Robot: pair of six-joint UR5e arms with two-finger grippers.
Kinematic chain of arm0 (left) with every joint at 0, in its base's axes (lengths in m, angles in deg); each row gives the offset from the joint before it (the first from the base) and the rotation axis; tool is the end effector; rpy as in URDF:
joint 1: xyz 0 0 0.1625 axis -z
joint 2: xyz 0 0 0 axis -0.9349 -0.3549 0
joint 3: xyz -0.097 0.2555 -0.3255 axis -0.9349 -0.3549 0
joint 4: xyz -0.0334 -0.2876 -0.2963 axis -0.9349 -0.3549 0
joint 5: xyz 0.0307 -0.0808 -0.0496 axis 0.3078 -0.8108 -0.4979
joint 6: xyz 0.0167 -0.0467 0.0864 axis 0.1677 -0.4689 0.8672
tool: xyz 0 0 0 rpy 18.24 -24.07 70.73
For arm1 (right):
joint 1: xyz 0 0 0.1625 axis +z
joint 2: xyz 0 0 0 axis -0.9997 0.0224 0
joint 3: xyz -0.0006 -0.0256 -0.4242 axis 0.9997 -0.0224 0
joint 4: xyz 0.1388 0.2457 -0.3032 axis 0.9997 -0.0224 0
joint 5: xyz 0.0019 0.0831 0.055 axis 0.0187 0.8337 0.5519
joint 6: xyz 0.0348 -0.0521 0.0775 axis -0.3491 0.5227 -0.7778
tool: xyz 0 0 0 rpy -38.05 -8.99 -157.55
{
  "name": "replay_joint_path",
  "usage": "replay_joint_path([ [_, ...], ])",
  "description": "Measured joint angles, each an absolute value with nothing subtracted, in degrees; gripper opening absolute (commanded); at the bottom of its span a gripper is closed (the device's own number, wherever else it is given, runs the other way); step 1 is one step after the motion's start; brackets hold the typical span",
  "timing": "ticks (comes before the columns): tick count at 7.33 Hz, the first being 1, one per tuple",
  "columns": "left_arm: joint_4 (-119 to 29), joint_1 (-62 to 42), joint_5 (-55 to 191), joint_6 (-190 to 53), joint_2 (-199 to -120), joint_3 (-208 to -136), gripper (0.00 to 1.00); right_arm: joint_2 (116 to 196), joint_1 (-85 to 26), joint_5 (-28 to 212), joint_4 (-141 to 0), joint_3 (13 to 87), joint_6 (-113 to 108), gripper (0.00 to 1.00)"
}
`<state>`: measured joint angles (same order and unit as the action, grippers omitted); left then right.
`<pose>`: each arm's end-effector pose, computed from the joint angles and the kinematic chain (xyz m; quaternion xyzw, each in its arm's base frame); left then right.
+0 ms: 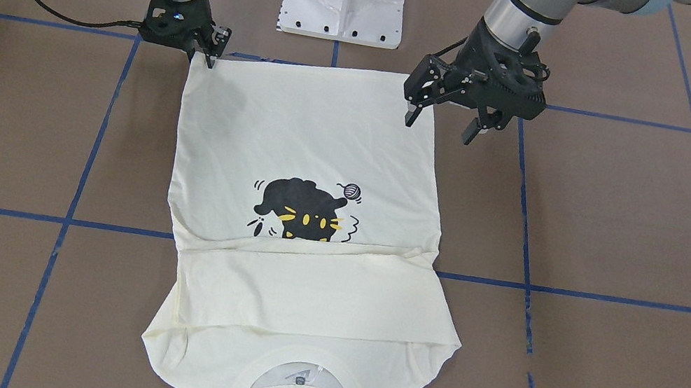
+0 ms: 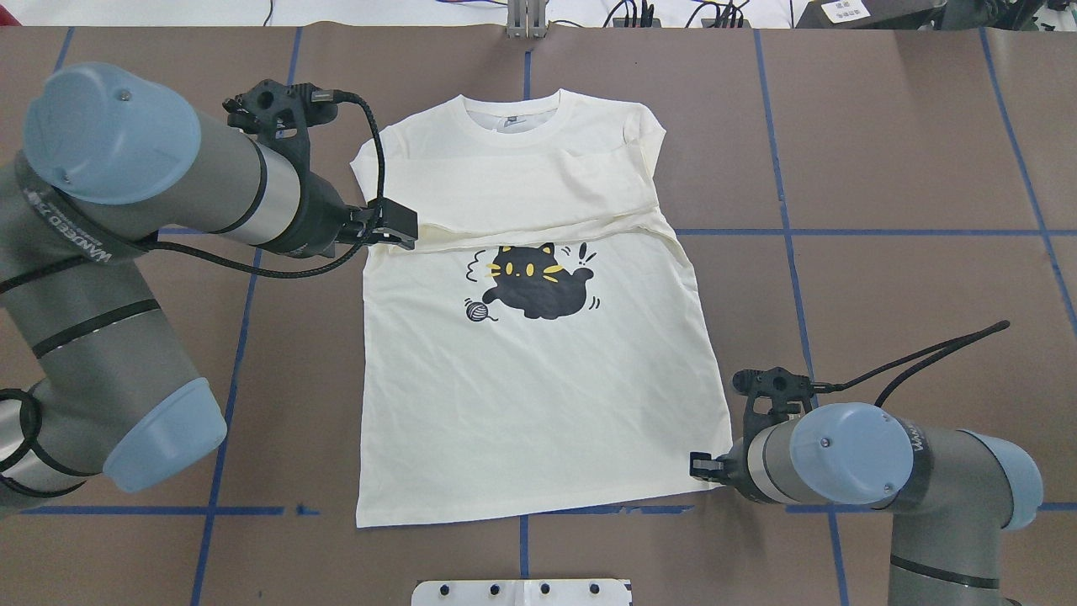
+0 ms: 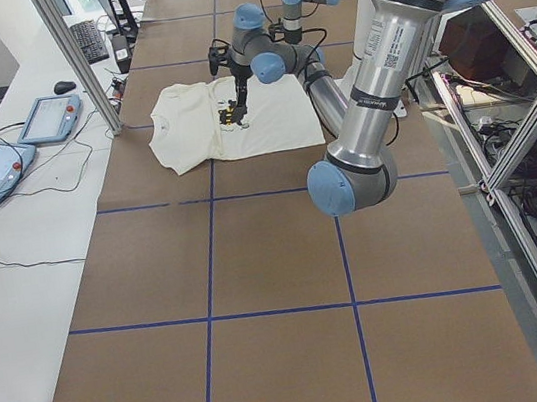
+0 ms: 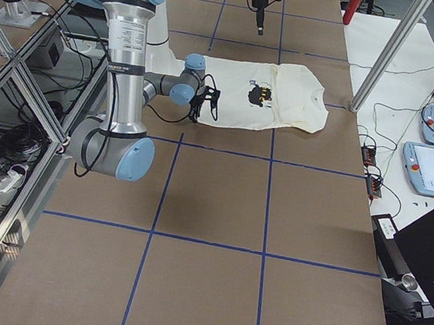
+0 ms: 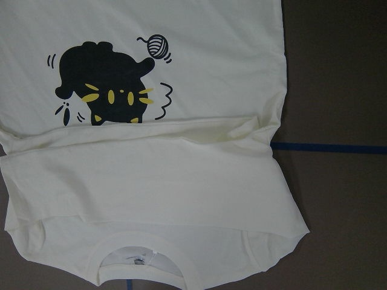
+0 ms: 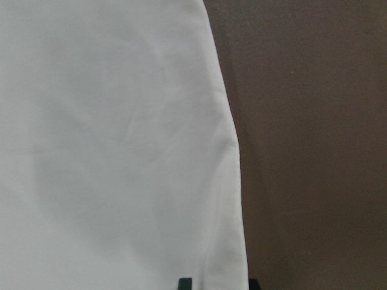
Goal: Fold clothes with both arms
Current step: 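Move the left gripper to the hem corner nearest it and grasp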
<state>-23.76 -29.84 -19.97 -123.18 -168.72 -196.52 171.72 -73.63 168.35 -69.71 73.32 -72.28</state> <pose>0.3734 -0.4360 0.1799 0.1158 0.4926 -0.0565 0.8606 -0.4640 -0.2461 0.3823 -0.0132 -0.3918 0.0609 0.9179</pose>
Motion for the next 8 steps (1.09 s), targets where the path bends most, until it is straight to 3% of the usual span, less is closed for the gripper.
replay_joint_path([
  [5,-24.0,-29.8,-19.9,-123.2,-168.7,-196.3,1.0,171.6,-73.5,168.3,-69.7,73.8,-72.3,0.37],
  [6,-24.1,-29.8,-19.9,-123.2,-168.7,-196.3,1.0,171.6,-73.4,168.3,-69.7,73.8,-72.3,0.29],
  [7,-24.1,-29.9,-19.8,-123.2,-168.7,-196.2,1.0,171.6,-73.4,168.3,-69.7,73.8,-72.3,0.03],
  [8,-24.1,-29.9,-19.8,-123.2,-168.7,-196.2,1.0,171.6,-73.4,168.3,-69.7,73.9,-72.3,0.0],
])
